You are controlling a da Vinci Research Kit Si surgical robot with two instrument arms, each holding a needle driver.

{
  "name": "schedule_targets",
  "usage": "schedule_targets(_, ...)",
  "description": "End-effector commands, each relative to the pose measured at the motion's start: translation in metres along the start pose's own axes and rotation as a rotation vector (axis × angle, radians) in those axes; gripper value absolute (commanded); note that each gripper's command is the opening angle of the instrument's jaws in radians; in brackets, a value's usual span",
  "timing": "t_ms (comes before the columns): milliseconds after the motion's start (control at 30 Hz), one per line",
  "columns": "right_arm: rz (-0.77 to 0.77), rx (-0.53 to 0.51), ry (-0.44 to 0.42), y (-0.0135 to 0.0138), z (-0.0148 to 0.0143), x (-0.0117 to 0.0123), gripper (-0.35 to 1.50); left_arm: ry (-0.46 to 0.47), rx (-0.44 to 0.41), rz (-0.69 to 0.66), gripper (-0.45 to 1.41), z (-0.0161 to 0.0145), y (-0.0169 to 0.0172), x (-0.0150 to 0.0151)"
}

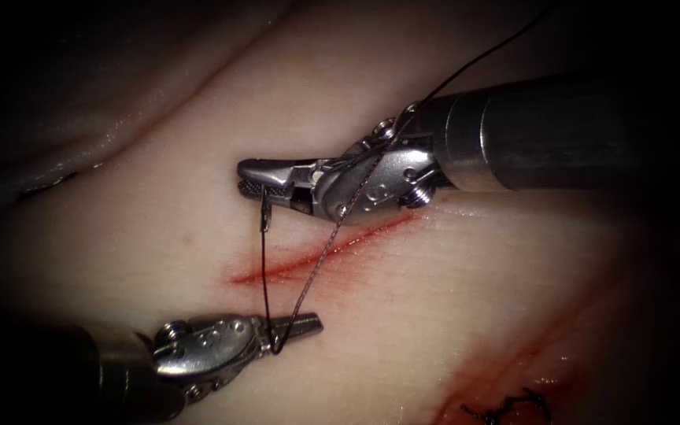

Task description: Wound Closure

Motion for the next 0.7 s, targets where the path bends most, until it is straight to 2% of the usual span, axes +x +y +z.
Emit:
schedule_targets(33,-0.01,0.012,0.004,-0.0011,0.001,-0.0002,-0.35,-0.002,-0.003,-0.001,-0.1,0.0006,0.0001,-0.0007)
schedule_targets(133,-0.048,0.063,-0.002,-0.0027,0.0011,-0.0003,-0.35,-0.003,-0.005,0.001,-0.1,0.0001,-0.0001,-0.0007)
schedule_targets(267,-0.069,0.071,0.003,-0.0042,0.0006,-0.0012,-0.35,-0.004,-0.005,0.003,-0.1,-0.0005,-0.0003,-0.0008)
schedule_targets(600,0.023,0.087,0.02,-0.0083,0.0,-0.002,-0.35,-0.007,-0.005,0.005,-0.11,-0.0017,-0.0008,-0.0011)
schedule_targets(700,0.062,0.096,0.049,-0.0096,0.0003,-0.0021,-0.35,-0.007,-0.003,0.004,-0.11,-0.0017,-0.0008,-0.0011)
